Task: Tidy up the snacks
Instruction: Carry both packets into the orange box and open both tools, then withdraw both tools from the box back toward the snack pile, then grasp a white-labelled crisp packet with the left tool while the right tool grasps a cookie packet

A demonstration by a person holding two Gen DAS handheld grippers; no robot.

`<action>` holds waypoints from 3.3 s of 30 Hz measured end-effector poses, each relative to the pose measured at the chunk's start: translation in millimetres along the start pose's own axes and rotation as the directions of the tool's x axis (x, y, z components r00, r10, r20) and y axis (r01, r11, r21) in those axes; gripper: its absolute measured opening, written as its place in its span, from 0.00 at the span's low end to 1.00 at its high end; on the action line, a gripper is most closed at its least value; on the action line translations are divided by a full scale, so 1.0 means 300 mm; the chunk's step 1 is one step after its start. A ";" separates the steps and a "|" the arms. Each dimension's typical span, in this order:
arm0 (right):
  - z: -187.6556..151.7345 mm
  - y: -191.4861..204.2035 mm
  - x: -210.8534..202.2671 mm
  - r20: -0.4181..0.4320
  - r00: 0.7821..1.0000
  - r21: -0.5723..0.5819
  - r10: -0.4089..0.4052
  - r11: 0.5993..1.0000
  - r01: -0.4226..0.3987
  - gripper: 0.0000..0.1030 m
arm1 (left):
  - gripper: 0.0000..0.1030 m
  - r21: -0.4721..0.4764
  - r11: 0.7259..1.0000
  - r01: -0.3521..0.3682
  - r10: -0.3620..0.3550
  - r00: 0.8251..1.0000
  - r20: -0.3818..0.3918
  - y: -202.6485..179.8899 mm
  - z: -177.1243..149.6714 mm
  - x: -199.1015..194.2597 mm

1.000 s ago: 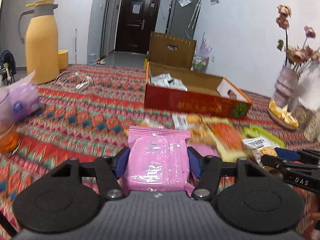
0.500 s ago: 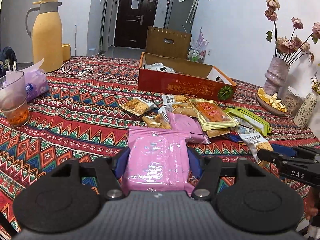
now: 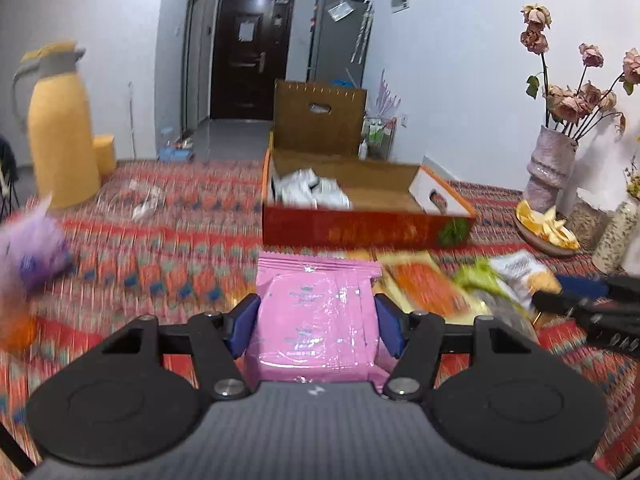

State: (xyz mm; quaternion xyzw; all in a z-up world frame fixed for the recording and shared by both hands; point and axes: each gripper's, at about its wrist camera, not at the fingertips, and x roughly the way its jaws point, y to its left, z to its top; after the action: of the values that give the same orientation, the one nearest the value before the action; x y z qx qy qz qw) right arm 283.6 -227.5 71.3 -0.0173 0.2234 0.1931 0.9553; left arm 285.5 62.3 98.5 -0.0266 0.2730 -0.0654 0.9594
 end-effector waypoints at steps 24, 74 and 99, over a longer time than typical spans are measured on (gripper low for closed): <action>0.372 -0.042 1.114 -0.355 0.885 0.220 0.300 0.947 -0.233 0.59 | 0.61 -0.098 0.994 0.039 -0.056 0.982 -0.183 0.131 0.421 0.927; -0.211 -0.033 -0.415 0.210 0.955 -0.015 -0.211 0.976 0.219 1.00 | 1.00 -0.005 0.989 -0.148 0.145 0.959 0.243 -0.025 -0.383 -0.505; -0.392 -0.029 -0.237 -0.009 0.976 0.089 -0.217 0.972 0.217 1.00 | 1.00 0.090 0.979 -0.181 0.172 0.980 0.101 -0.068 -0.378 -0.236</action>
State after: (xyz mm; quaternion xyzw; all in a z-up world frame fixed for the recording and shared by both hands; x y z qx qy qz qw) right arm 178.6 -275.2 -4.1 0.0013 0.2282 0.0772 0.9705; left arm 163.9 50.3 40.8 0.0423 0.2258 0.0078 0.9732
